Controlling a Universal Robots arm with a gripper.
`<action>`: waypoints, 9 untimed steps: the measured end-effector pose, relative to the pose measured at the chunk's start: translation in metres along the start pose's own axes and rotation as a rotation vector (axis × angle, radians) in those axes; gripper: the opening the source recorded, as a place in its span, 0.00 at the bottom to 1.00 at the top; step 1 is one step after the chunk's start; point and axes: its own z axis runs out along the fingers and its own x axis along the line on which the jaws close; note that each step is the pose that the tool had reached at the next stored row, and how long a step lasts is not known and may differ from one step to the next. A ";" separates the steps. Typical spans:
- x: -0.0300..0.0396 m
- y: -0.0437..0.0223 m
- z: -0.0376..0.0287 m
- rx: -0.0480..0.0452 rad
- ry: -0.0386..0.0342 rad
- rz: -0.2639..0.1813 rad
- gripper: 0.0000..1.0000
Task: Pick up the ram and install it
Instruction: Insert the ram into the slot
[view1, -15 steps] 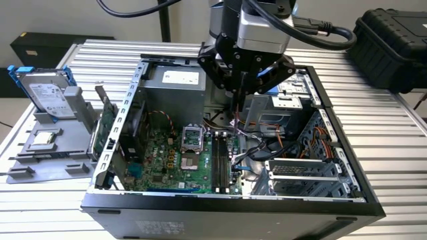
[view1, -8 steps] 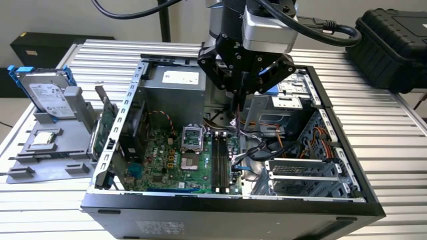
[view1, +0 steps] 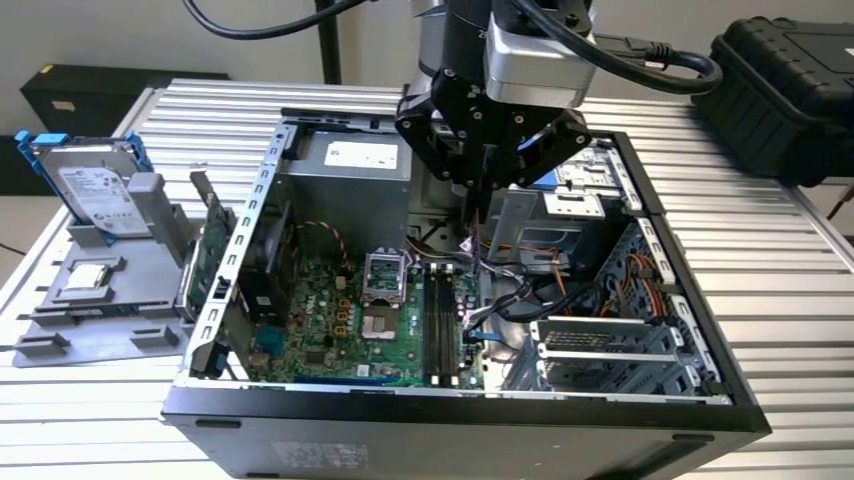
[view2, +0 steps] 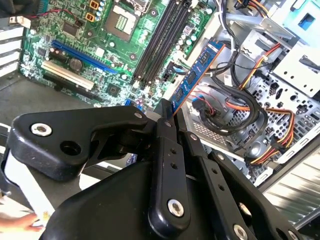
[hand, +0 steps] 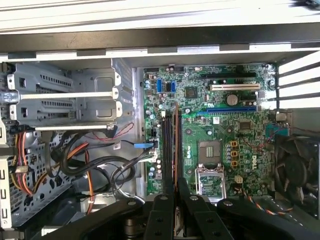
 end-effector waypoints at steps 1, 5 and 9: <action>0.0000 0.0000 0.0011 -0.0001 0.0000 0.000 0.00; -0.0001 -0.0005 0.0064 -0.0012 0.0001 0.000 0.00; -0.0004 -0.0028 0.0107 -0.0011 0.0002 0.000 0.00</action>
